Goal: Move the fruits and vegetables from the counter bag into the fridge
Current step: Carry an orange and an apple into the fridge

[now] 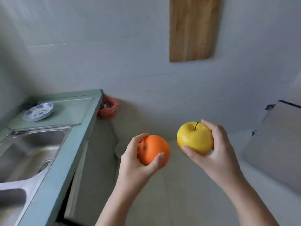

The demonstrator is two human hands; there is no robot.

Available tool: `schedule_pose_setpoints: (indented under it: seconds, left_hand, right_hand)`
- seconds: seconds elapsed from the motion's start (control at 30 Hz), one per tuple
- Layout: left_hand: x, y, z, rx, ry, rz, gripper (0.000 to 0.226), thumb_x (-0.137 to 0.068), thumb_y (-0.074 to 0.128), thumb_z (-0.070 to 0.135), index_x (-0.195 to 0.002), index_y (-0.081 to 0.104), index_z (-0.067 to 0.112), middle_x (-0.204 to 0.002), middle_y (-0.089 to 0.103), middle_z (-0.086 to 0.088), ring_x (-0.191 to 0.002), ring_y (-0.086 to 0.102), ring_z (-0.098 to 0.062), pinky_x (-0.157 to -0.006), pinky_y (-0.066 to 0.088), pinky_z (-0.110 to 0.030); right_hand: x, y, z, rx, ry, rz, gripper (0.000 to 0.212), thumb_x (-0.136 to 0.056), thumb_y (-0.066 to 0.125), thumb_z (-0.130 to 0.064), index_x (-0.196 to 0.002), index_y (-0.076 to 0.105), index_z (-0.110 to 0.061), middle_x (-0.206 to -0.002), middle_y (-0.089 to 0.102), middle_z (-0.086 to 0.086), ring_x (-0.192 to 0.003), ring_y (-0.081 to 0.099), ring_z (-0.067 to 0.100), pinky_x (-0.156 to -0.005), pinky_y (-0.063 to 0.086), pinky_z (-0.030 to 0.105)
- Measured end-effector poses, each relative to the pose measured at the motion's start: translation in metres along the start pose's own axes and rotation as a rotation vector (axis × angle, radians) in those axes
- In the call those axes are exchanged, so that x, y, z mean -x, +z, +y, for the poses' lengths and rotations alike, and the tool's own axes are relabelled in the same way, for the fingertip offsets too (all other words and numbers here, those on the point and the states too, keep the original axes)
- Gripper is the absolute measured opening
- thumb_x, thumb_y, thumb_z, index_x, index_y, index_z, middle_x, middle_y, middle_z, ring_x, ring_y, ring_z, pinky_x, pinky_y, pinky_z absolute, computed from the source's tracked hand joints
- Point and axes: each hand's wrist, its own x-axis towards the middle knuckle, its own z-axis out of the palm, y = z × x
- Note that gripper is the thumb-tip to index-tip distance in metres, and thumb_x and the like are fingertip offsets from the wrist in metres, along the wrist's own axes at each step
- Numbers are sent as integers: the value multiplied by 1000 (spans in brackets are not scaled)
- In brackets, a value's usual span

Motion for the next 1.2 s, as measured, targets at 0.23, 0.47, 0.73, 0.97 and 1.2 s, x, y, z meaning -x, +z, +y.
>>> schedule_pose_setpoints:
  seconds: [0.23, 0.47, 0.73, 0.97, 1.2]
  left_hand:
    - [-78, 147, 19, 116, 123, -322, 64, -53, 59, 61, -110, 54, 32, -104, 60, 15, -92, 54, 6, -70, 40, -4]
    - [-177, 270, 38, 228, 197, -534, 51, -53, 57, 61, -99, 46, 43, -102, 53, 24, -90, 49, 18, -67, 36, 2]
    - [-256, 386, 73, 332, 226, -701, 40, -59, 65, 44, -93, 46, 35, -95, 52, 21, -84, 50, 18, -61, 40, -2]
    - [-273, 500, 119, 378, 243, -797, 33, -64, 61, 39, -94, 48, 36, -97, 52, 21, -83, 49, 19, -59, 40, -1]
    - [-289, 633, 188, 414, 324, -828, 48, -60, 65, 43, -107, 56, 37, -112, 56, 14, -94, 50, 12, -67, 43, -3]
  right_hand:
    - [-24, -101, 77, 159, 234, 275, 77, -54, 69, -54, -123, 43, -29, -115, 47, -7, -101, 44, -6, -80, 30, -2]
    - [-100, -153, 135, 241, 359, 472, 78, -51, 68, -56, -121, 39, -39, -119, 45, -13, -101, 44, -11, -77, 32, -2]
    - [-165, -205, 192, 339, 420, 581, 76, -56, 71, -45, -124, 40, -36, -120, 44, -11, -104, 38, -19, -76, 30, -5]
    - [-180, -288, 250, 389, 483, 715, 83, -50, 65, -62, -125, 41, -34, -115, 43, -19, -105, 41, -13, -71, 37, 1]
    - [-213, -410, 312, 436, 468, 809, 77, -54, 69, -48, -124, 39, -35, -115, 42, -16, -98, 47, 3, -76, 39, 18]
